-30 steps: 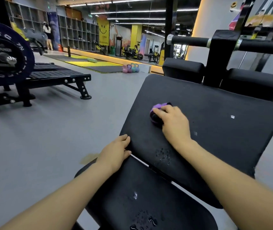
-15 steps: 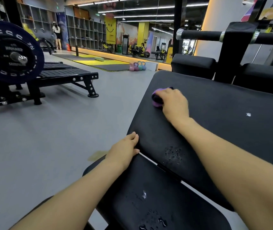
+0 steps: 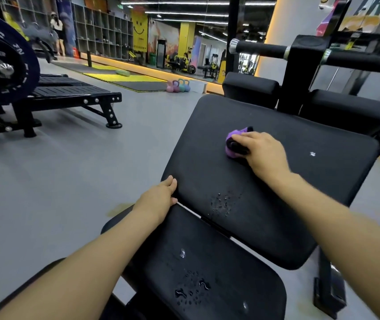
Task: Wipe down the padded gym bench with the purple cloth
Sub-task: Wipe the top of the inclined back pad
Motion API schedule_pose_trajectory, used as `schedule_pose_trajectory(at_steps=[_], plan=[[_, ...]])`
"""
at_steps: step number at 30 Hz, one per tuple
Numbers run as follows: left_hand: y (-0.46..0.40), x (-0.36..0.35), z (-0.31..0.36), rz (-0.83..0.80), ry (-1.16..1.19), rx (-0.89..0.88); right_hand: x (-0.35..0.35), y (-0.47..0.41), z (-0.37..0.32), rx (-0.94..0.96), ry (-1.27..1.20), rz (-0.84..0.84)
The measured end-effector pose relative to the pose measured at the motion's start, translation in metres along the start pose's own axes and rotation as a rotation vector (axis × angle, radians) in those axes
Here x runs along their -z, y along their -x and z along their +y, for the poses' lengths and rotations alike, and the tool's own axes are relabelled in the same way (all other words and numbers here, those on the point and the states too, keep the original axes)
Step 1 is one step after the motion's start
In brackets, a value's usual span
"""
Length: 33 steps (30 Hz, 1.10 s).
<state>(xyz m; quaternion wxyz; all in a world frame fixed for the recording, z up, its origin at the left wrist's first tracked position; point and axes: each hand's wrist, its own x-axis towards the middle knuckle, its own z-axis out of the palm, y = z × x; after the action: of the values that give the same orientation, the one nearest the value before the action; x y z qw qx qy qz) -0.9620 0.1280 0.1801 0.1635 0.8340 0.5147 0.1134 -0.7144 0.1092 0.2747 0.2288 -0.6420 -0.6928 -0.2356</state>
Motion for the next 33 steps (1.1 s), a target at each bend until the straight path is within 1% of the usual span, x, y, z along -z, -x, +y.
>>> schedule_pose_trajectory(at_steps=[2, 5, 7, 9, 10, 11, 13, 14, 17, 19, 21, 26, 29, 33], plan=[[0.0, 0.001, 0.003, -0.006, -0.013, 0.008, -0.006, 0.014, -0.021, -0.002, -0.093, -0.011], [0.002, 0.003, 0.005, -0.015, -0.031, 0.016, -0.007, 0.039, -0.039, 0.065, -0.178, -0.091], [0.003, 0.004, 0.006, -0.025, -0.025, 0.024, -0.001, 0.048, -0.04, 0.139, -0.176, -0.119], [0.003, 0.004, 0.007, -0.026, -0.021, 0.031, 0.007, 0.044, -0.031, 0.2, -0.1, -0.142], [0.003, 0.004, 0.007, -0.024, -0.019, 0.032, 0.009, 0.037, -0.024, 0.196, -0.07, -0.123], [0.003, 0.004, 0.007, -0.021, -0.015, 0.033, 0.012, 0.03, -0.017, 0.147, -0.075, -0.077], [0.002, 0.002, 0.006, -0.017, -0.016, 0.034, 0.009, 0.02, -0.013, -0.018, -0.161, 0.018], [0.001, 0.001, 0.006, -0.012, -0.024, 0.034, 0.003, 0.02, -0.018, -0.05, -0.185, 0.042], [0.0, 0.0, 0.006, -0.001, -0.054, 0.04, -0.013, 0.032, -0.041, 0.015, -0.21, 0.029], [0.002, 0.0, 0.008, -0.005, -0.073, 0.041, -0.009, 0.041, -0.046, 0.044, -0.206, -0.086], [0.002, 0.0, 0.008, -0.008, -0.077, 0.042, -0.004, 0.049, -0.045, 0.071, -0.148, -0.188], [0.0, 0.001, 0.01, -0.008, -0.115, 0.046, -0.013, 0.035, -0.06, 0.088, -0.063, -0.133], [-0.001, 0.0, 0.008, 0.001, -0.122, 0.043, -0.022, 0.032, -0.063, 0.147, -0.021, -0.141], [0.0, -0.001, 0.006, 0.001, -0.125, 0.037, -0.013, 0.074, -0.051, 0.301, -0.017, -0.065]])
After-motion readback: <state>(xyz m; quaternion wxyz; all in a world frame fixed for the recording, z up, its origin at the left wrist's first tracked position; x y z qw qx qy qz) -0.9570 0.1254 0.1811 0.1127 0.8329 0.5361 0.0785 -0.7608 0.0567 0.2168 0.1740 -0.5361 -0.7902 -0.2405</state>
